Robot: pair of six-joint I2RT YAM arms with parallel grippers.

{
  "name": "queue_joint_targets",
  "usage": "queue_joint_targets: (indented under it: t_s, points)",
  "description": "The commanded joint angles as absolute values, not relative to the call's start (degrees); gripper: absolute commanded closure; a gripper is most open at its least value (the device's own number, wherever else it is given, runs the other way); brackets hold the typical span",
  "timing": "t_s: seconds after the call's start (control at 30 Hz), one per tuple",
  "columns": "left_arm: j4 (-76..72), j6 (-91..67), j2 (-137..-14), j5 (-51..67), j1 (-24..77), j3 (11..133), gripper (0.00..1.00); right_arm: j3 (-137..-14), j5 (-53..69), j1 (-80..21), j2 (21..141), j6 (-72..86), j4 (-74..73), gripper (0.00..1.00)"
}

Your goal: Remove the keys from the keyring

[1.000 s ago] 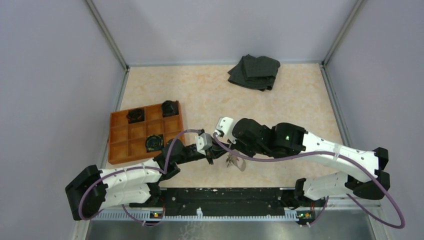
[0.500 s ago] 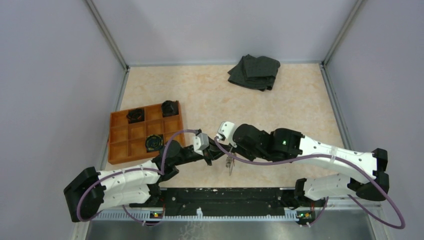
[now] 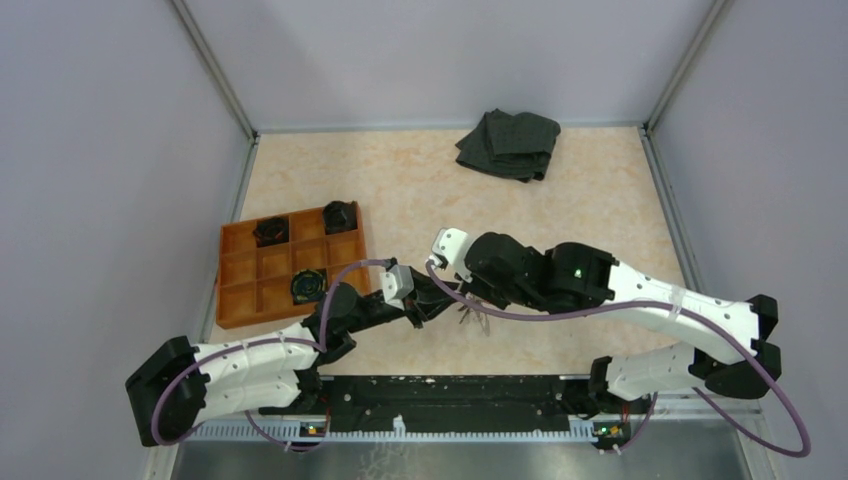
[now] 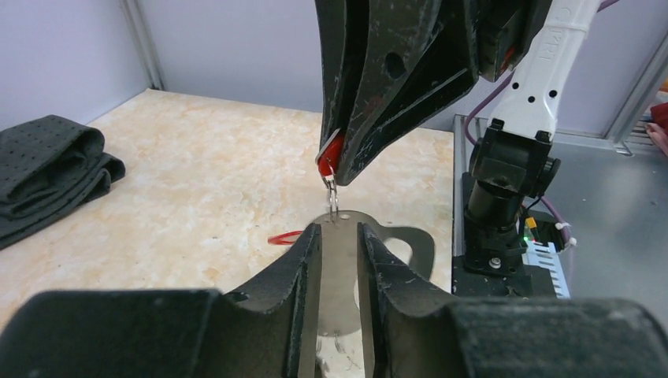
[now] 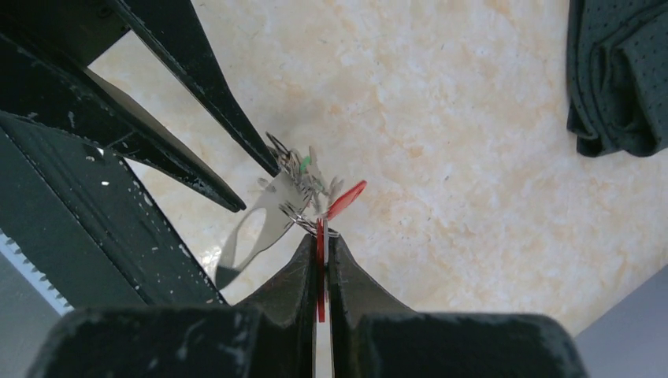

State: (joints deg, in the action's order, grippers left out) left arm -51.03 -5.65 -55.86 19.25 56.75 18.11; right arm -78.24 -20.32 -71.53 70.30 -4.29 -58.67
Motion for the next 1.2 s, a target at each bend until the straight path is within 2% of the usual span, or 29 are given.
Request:
queue_joint_targets:
  t_s: [0.0,0.33,0.6,1.03,1.17]
  points:
    - [-53.5,-3.1,-55.1,18.0,57.0,18.6,0.71,-82.9,-22.5,-72.1,71.3,-7.2,-60.0,1.0]
    - [-49.5,-0.4,-57.2,19.6,57.0,23.5,0.62,-83.7,-22.4,-72.1,71.3,-7.4,-61.0,1.0]
    - [-48.6,-2.4,-59.8,21.1,57.0,25.0,0.58,-83.2,-21.9,-72.4,71.4,-6.8,-60.2,1.0]
    - [-51.1,-3.5,-62.6,21.9,57.0,25.9,0.58,-83.2,-20.7,-72.5,71.9,-6.5,-59.2,1.0]
    - [-52.1,-3.5,-62.9,21.7,57.0,25.6,0.61,-83.1,-19.9,-72.5,72.0,-6.2,-58.8,1.0]
